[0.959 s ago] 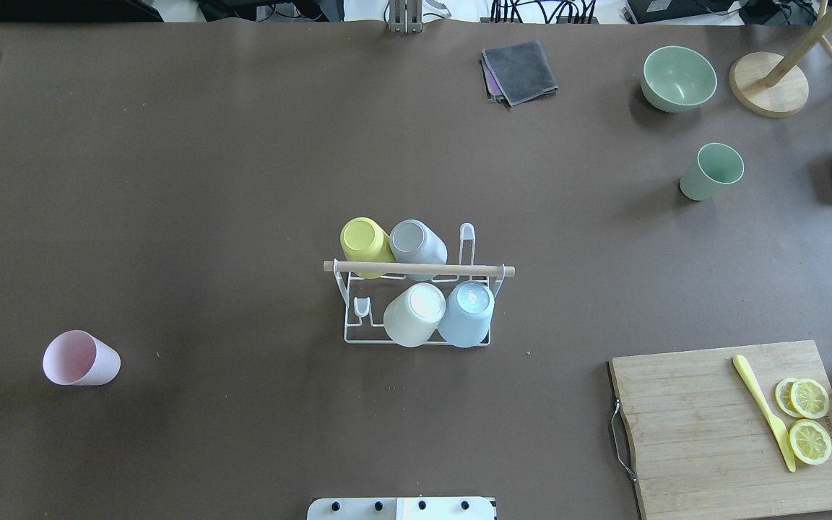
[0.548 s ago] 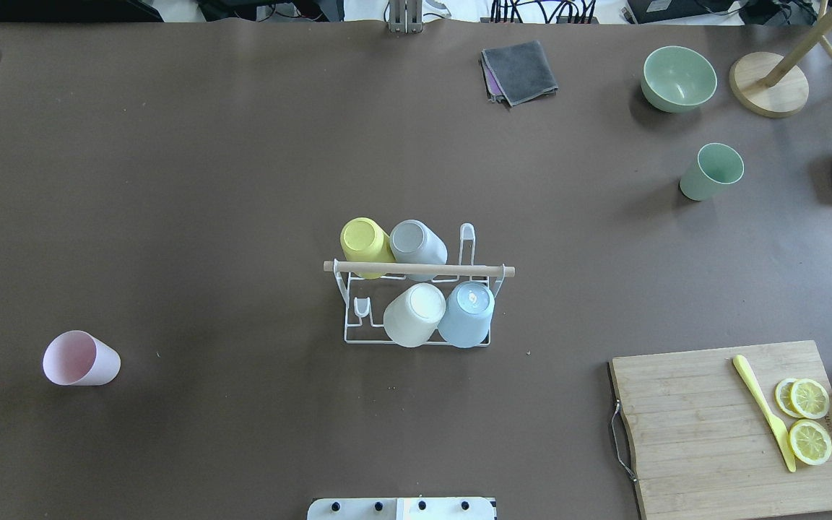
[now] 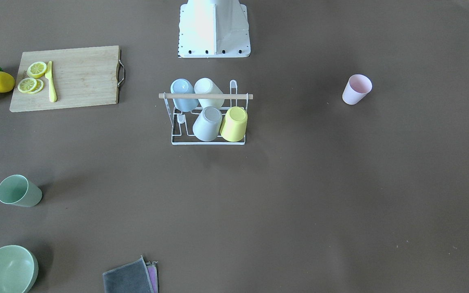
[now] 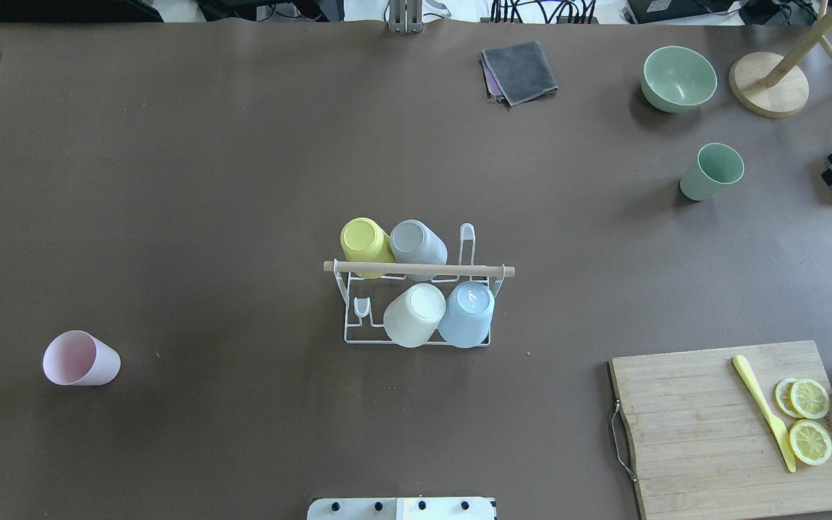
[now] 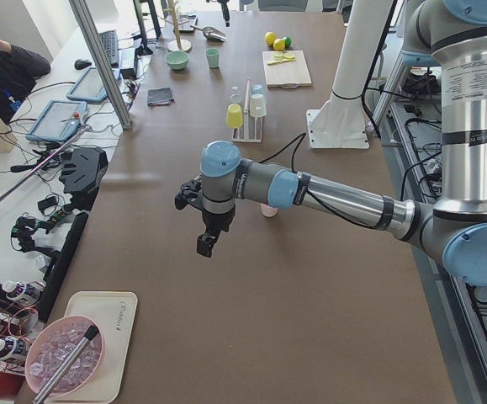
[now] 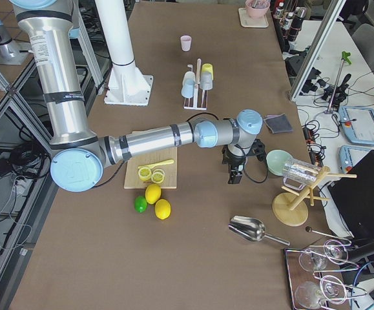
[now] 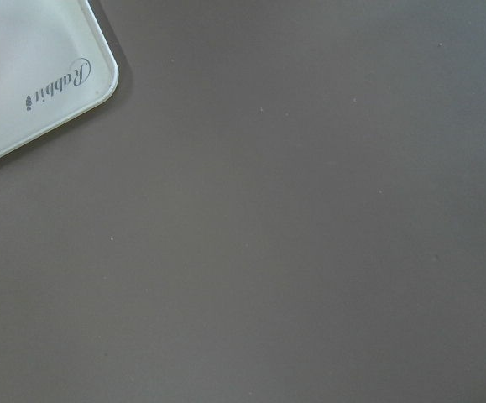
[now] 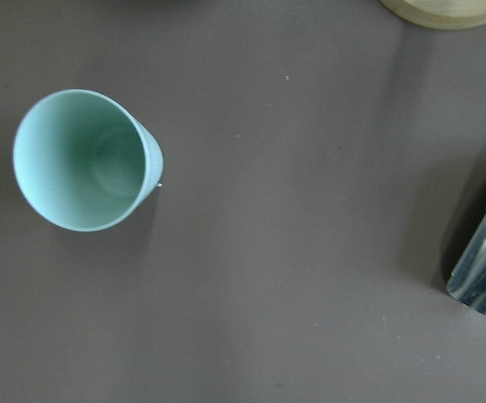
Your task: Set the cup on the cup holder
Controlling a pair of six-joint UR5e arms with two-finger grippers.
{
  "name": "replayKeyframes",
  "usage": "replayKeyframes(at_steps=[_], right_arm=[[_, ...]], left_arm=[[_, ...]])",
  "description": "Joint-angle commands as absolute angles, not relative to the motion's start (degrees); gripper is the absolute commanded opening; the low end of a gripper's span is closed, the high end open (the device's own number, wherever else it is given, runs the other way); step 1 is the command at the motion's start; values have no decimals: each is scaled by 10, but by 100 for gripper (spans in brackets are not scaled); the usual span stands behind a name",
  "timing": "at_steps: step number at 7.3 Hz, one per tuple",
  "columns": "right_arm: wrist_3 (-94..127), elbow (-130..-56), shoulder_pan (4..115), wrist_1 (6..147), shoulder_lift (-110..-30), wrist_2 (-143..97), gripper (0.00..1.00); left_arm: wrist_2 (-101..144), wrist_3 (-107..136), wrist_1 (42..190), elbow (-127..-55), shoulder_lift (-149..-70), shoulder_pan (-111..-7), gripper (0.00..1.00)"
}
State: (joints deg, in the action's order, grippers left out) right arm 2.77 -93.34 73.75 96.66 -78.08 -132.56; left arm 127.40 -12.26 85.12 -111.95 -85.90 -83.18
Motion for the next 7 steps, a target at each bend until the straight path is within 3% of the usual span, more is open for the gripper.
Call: replayKeyframes(at_steps=[1,4,7], right_arm=[[31,-927,686,1013,-724,-1306,100],[30,-879,651,1095,-630,-1285,100],[18,-848,618,1146,-577,-1254,100]], left_arm=[[1223,-129,750,-1135,-905,-780,98],[1154,-161,665,-1145,-959,-732,98],[1057,-196,473,-1119,-1071,-659,98]])
